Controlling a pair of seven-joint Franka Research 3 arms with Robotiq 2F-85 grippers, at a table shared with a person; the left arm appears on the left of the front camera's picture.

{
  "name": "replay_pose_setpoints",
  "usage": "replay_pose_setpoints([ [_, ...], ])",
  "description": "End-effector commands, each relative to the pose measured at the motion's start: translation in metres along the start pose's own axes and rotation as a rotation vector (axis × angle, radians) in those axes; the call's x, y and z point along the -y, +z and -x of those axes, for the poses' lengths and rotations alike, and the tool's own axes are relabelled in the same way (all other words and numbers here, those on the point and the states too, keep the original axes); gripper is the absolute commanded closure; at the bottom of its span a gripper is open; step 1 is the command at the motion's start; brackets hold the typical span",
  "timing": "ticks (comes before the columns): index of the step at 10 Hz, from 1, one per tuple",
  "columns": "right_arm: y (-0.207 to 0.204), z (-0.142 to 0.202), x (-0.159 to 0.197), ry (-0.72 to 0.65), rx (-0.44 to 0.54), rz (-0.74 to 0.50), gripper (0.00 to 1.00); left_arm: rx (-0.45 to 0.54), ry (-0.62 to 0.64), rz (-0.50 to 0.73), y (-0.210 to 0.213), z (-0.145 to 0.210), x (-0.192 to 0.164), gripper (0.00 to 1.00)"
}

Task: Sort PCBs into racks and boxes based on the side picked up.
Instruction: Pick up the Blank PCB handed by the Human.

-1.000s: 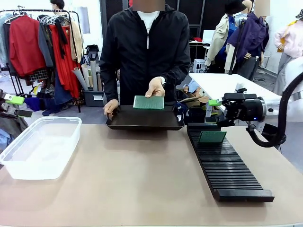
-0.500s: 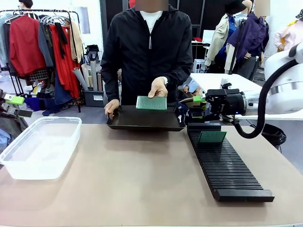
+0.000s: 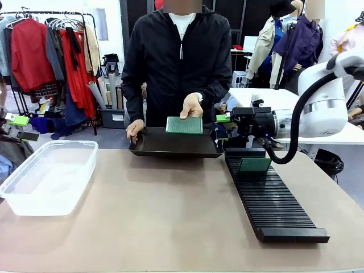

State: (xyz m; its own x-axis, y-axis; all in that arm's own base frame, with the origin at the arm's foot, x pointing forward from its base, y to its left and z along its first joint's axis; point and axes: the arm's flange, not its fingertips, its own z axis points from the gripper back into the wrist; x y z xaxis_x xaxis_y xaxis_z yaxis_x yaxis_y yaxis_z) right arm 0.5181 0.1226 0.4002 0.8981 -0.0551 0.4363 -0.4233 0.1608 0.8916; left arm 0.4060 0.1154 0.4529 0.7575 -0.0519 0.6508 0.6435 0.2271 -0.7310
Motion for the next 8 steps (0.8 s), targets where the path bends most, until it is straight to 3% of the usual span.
replay_pose_setpoints([
  [1,-0.017,-0.012,0.006,0.040,0.047,-0.011,0.00,0.002,-0.004,0.002,0.001,-0.001,0.001,0.00],
  [8,-0.049,-0.044,0.030,0.071,0.027,-0.047,0.00,0.002,-0.004,0.002,0.001,-0.001,0.001,0.00],
])
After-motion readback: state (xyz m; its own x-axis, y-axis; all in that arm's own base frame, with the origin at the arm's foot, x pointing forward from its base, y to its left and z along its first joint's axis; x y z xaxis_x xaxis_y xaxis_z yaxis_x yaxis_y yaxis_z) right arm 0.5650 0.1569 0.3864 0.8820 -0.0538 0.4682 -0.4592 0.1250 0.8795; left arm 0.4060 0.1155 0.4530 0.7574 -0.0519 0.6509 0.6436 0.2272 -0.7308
